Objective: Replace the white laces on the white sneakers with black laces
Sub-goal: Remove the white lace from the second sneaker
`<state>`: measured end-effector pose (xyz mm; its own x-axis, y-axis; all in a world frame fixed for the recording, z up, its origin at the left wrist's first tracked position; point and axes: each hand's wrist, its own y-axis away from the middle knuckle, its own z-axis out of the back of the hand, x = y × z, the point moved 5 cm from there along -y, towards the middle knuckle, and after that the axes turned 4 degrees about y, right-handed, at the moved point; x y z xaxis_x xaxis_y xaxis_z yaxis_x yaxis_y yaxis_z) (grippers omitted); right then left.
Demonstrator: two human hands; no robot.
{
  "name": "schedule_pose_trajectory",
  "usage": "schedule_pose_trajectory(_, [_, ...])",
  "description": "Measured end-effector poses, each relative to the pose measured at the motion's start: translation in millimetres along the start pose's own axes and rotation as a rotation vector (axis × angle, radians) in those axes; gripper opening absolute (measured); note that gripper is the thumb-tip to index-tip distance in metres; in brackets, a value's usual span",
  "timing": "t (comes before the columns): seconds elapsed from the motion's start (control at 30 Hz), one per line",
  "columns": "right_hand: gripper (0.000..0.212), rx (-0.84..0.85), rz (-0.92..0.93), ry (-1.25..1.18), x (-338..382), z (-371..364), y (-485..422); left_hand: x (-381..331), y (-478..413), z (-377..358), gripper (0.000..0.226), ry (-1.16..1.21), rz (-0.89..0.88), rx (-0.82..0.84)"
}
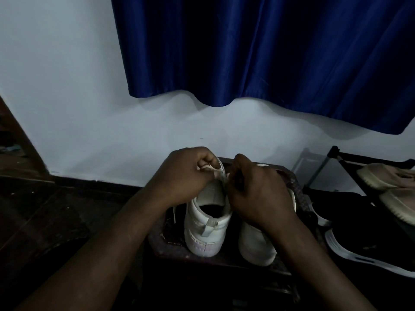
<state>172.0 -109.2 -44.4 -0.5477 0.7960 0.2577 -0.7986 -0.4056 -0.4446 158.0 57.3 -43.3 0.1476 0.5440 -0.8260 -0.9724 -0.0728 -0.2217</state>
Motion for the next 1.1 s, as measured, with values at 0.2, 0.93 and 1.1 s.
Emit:
schedule_pose_trajectory(0.2, [0.016, -0.008, 0.027, 0.053, 3.6, 0.4, -0.9, -15.2, 2.7, 4.3, 0.020, -0.390, -0.251, -0.190])
schedule_pose_trajectory(0.93, [0.021, 0.012, -0.002, 0.007, -1.8, -7.4, -1.1, -10.0, 3.5, 3.7, 0.007, -0.462, -0.393, -0.249])
schedule_pose_trajectory(1.1, [0.019, 0.027, -0.010, 0.020, -1.8, -5.5, -1.4, 6.2, -3.7, 32.3, 0.014, 0.992, 0.218, -0.461])
